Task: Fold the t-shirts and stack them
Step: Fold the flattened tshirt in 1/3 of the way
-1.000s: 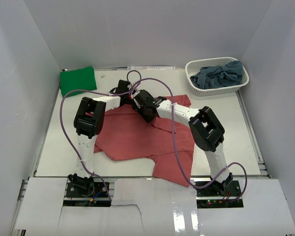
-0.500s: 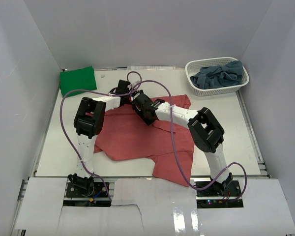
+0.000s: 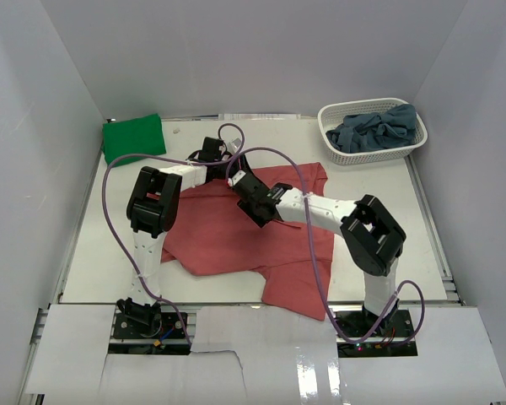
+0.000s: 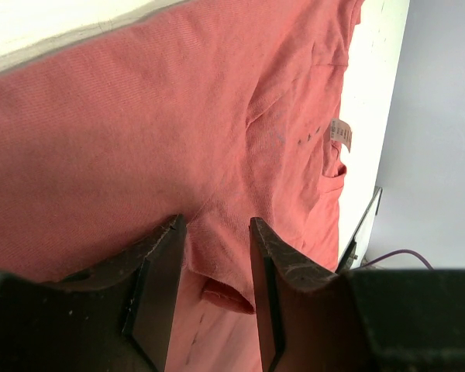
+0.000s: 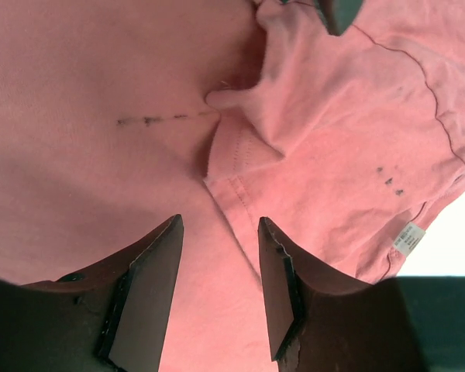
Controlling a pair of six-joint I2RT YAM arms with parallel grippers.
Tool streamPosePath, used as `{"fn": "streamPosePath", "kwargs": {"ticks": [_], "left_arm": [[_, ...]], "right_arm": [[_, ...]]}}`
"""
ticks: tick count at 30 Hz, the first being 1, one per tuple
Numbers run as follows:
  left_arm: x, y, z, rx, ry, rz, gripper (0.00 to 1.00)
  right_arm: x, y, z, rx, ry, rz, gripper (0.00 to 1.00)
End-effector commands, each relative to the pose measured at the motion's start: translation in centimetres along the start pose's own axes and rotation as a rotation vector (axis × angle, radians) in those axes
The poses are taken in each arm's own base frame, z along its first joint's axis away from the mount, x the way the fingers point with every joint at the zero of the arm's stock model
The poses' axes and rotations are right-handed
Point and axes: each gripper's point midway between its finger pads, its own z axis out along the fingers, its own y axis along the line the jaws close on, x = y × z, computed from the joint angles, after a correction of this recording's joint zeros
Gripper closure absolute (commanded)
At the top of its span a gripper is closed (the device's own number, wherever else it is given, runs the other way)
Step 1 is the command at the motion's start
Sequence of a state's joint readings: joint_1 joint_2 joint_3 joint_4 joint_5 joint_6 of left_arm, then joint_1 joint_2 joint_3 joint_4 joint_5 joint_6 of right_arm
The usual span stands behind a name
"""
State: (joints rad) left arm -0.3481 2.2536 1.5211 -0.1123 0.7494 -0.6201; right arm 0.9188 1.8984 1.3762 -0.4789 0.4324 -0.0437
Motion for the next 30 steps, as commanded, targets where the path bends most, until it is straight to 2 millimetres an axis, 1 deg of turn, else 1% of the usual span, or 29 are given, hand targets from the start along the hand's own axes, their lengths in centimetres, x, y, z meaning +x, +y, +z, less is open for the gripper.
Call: {"fn": "streamPosePath", "kwargs": {"ticks": [1,3,6,11,15,16,22,26,27,29,30], "left_arm": [[-0.1,-1.4,-0.4,0.02,0.006,0.031,0.5],[-0.1,-1.3,-0.3,0.021,0.008,0.03,0.5],[0.0,-1.3,-0.3,0.02,0.009,0.033,0.5],[-0.1,-1.1,-0.4,0.018,0.009,0.034,0.5],[-0.2,-1.0,-0.5,0.019,0.009,0.032,0.5],[-0.2,-1.0,-0.5,0.019,0.009,0.032,0.5],[-0.2,-0.7,-0.5,0.017,0.011,0.03,0.5],[-0.2,-0.7,-0.7,0.017,0.01,0.03,0.5],[-0.2,-0.6,-0.7,0.017,0.009,0.029,0.5],[-0.1,-0.6,-0.8,0.017,0.01,0.029,0.5],[-0.2,-0.6,-0.8,0.017,0.009,0.029,0.5]], "right_arm": [[0.2,-0.3,0.8,0.039,0.0,-0.024,0.5],[0.3,-0.1,1.1,0.032,0.004,-0.029,0.5],[-0.1,0.3,1.5,0.018,0.003,-0.031,0.5],[-1.4,0.4,2.3,0.014,0.0,-0.037,0.5],[-1.9,0.0,3.0,0.015,0.002,-0.033,0.5],[-2.4,-0.2,3.0,0.016,-0.008,-0.029,0.5],[-2.8,-1.0,4.2,0.035,0.004,-0.037,0.51],[-2.7,-1.9,5.2,0.038,0.019,-0.012,0.56],[-2.3,-2.3,5.7,0.04,0.036,-0.006,0.62],[-1.9,-2.7,6.2,0.045,0.052,0.002,0.66],[-1.6,-2.9,6.4,0.044,0.061,0.008,0.71]]}}
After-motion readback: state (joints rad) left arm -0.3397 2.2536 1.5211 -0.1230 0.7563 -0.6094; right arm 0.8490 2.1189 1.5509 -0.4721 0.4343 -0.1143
